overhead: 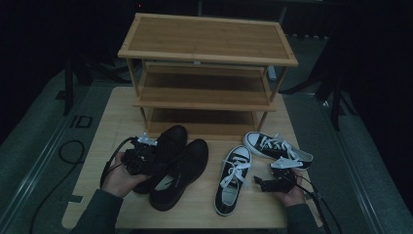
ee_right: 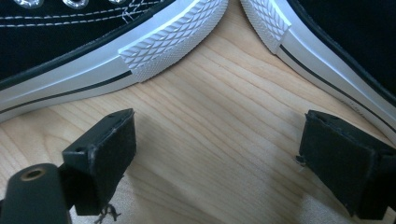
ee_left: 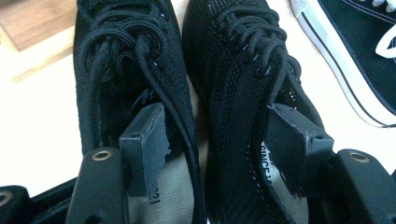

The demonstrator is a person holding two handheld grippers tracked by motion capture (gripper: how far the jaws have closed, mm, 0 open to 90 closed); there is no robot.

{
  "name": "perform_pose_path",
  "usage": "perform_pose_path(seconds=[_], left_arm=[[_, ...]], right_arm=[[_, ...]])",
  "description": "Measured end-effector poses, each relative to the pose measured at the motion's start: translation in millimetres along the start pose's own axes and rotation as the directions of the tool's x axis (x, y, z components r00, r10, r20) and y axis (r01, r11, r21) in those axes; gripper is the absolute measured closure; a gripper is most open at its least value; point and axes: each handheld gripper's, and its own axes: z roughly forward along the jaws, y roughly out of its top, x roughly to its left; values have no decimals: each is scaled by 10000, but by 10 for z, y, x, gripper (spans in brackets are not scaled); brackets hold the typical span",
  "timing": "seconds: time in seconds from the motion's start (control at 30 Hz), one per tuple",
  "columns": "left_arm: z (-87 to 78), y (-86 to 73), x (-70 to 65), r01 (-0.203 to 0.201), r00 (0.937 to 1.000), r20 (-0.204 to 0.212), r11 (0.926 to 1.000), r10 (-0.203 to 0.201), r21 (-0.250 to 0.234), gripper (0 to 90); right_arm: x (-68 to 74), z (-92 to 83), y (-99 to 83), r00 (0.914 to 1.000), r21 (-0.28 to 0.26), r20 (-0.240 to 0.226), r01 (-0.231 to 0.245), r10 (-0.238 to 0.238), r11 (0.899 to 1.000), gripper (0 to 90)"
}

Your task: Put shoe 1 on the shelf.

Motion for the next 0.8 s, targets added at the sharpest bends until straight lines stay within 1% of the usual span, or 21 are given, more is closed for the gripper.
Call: perform_pose_path(seconds=[0.17,0.3,0.4,0.5,0.67,0.73,0.8], left_arm=[[18,-6,-9,-7,9999,147,10000,7,8,387],[37,-4,-28,-136,9997,208,9999,134,91,384],[56,1,-47,-233,9995,194,9996,230,163,378],[64,7,-56,-245,9995,185,9995,242,190,377],[75,13,-81,-421,9991,109,9987,419,274,378],[80,14,-86,-491,9987,166,9984,486,294,373],[86,18,-86,-457,9990,-5,9984,458,334,378]], right_arm=[[1,0,0,10000,-2,-5,-8,8,10000,108],[0,0,0,10000,1,-1,0,0,10000,108],[0,0,0,10000,1,1,0,0,10000,108],[0,0,0,10000,1,1,0,0,10000,108],[0,0,0,10000,-1,0,-1,1,10000,108],[0,1,0,10000,-1,1,1,-1,10000,108],[0,1,1,10000,-1,0,1,-1,10000,108]])
